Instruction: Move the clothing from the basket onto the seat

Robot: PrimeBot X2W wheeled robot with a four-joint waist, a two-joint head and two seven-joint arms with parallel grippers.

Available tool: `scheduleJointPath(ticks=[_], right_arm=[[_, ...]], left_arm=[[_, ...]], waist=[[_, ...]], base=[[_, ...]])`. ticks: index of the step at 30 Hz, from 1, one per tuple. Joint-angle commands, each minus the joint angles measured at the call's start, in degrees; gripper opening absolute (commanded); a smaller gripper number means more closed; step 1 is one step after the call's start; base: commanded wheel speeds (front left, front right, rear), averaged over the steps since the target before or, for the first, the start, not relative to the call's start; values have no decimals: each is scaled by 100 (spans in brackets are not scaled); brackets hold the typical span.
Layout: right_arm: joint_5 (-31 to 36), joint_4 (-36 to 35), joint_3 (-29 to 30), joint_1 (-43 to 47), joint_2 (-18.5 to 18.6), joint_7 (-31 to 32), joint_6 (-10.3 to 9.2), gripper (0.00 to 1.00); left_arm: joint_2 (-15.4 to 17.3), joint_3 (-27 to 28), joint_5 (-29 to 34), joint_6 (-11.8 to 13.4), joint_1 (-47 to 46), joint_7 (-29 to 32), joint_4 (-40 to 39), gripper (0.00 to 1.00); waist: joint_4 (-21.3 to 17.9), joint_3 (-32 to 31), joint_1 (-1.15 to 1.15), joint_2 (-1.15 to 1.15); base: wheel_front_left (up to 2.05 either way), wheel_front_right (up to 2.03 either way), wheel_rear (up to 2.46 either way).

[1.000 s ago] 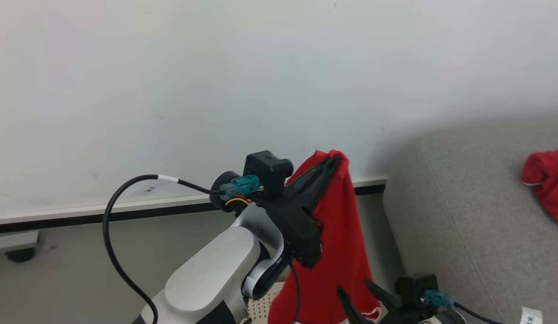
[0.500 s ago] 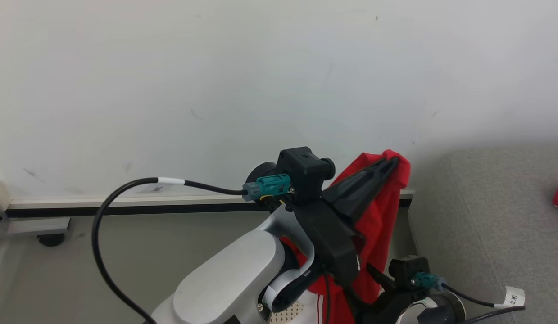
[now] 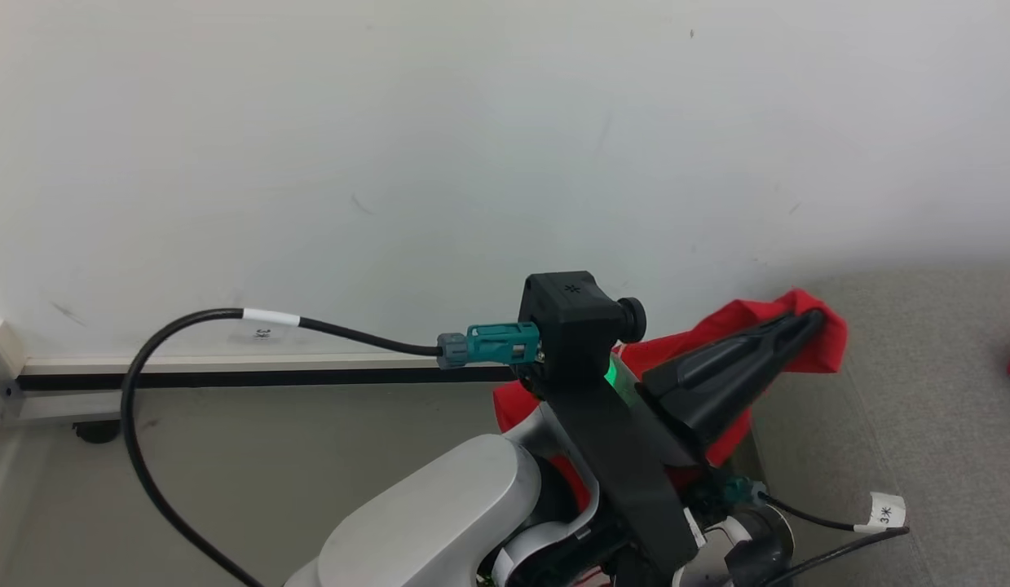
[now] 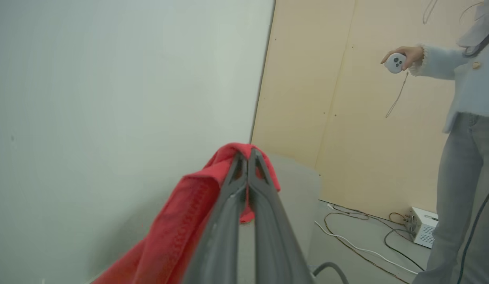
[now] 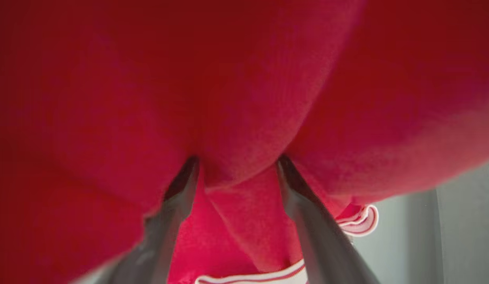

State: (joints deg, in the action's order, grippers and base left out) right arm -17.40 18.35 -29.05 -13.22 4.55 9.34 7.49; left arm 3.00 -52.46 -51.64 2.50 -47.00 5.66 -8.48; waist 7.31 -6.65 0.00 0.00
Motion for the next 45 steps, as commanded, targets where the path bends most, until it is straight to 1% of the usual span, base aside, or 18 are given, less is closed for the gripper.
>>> scheduleJointPath(ticks=[1,5,6,7,8,9,16,18,19,20,22,23,27,33,40,45], right_arm=[[-36,22,-43,-89,30,-81,0,100],[-55,94,-80,-203,44,-247,0,100],[-51,103,-57,-233,41,-276,0,91],[-40,107,-42,-260,37,-297,0,39],[-26,110,-41,-280,33,-309,0,18],[-11,106,-48,-289,33,-327,0,0],[33,-25,-82,-259,97,-370,0,0],[30,-134,-70,-198,136,-365,0,0],[41,-181,-54,-177,154,-356,0,0],[41,-181,-54,-177,154,-356,0,0],[77,-270,-4,-137,170,-347,0,0],[93,-326,16,-126,176,-331,0,0],[138,-561,73,-33,182,-269,0,0],[258,-921,143,98,258,-141,0,0],[308,-1344,157,148,417,68,0,0],[363,-1730,119,90,543,240,0,0]], left_arm=[[-18,-34,-172,-43,-8,-30,-115,0],[-14,-107,-436,-8,-6,33,-224,0],[-13,-106,-469,11,-6,35,-217,0],[-12,-92,-461,9,-7,26,-182,0],[1,-71,-439,37,-5,2,-140,0],[17,-51,-425,54,7,-20,-94,0],[222,77,-308,129,149,-190,292,0],[382,120,-139,172,177,-330,556,0],[452,99,-10,200,181,-385,662,9],[452,99,-10,200,181,-385,662,9],[575,68,233,235,189,-576,882,80],[617,49,327,255,230,-658,1008,100],[859,-83,678,182,334,-986,1517,100],[1131,-161,914,215,614,-1362,2003,100],[1608,-238,1153,222,1034,-1775,2182,100],[1801,-115,1103,250,1440,-1970,2051,100]], waist=[[-13,-2,0,0],[-32,6,0,0],[-36,8,0,0],[-40,10,0,0],[-48,12,0,0],[-58,13,0,0],[-185,26,0,0],[-270,36,0,0],[-295,40,0,0],[-295,40,0,0],[-353,53,0,0],[-383,58,0,0],[-544,84,0,0],[-889,127,0,0],[-1572,210,0,0],[-2134,304,0,0]], base=[[0,0,0],[0,0,0],[0,0,0],[0,0,0],[0,0,0],[0,0,0],[0,0,0],[0,0,0],[0,0,0],[0,0,0],[0,0,0],[0,0,0],[0,0,0],[0,0,0],[0,0,0],[0,0,0]])
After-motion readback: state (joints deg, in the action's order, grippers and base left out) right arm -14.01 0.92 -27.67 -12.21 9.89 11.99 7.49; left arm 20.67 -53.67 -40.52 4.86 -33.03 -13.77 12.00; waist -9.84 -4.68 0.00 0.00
